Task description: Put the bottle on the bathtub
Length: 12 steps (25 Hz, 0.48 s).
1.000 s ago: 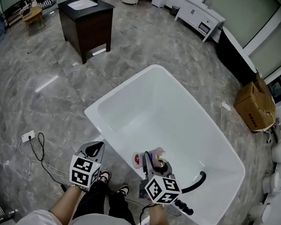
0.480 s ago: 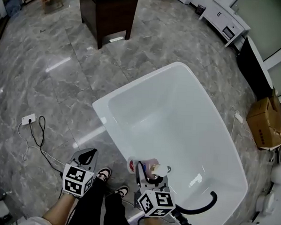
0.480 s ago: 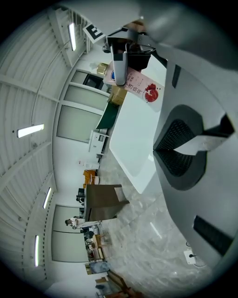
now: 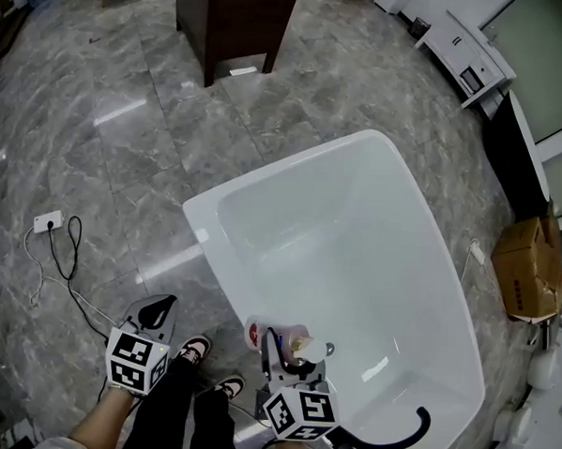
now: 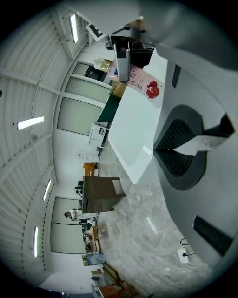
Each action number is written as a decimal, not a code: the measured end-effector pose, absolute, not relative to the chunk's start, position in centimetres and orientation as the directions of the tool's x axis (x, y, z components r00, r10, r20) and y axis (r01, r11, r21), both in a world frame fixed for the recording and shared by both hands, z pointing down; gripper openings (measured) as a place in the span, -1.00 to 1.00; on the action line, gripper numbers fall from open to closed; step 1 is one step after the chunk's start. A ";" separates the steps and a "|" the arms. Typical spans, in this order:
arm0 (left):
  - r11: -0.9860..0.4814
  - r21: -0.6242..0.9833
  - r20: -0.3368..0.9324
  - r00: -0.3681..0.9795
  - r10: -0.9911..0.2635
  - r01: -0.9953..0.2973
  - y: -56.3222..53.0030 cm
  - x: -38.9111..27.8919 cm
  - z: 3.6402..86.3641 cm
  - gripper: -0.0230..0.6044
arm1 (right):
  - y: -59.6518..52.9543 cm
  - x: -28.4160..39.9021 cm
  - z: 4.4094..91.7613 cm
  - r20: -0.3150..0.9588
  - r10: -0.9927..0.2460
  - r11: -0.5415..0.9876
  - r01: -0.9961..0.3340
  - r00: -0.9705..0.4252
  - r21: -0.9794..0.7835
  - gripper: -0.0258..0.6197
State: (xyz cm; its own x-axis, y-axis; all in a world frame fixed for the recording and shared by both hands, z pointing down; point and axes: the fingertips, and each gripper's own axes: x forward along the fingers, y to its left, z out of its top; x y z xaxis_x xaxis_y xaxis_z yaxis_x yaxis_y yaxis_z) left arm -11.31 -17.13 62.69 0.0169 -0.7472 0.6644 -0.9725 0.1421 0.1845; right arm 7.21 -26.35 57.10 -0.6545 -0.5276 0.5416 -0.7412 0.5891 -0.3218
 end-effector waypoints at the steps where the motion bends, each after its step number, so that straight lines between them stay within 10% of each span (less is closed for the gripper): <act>1: 0.150 0.184 0.663 0.011 -0.748 -0.971 -17.2 -11.6 62.9 -0.88 | -26.5 6.9 57.2 0.540 -0.526 0.594 -0.738 -0.657 -0.319 -0.18; 12: 0.180 0.168 0.665 -0.024 -0.747 -0.969 -16.6 -13.4 64.2 -0.88 | -28.0 3.6 58.1 0.510 -0.523 0.649 -0.707 -0.683 -0.281 -0.18</act>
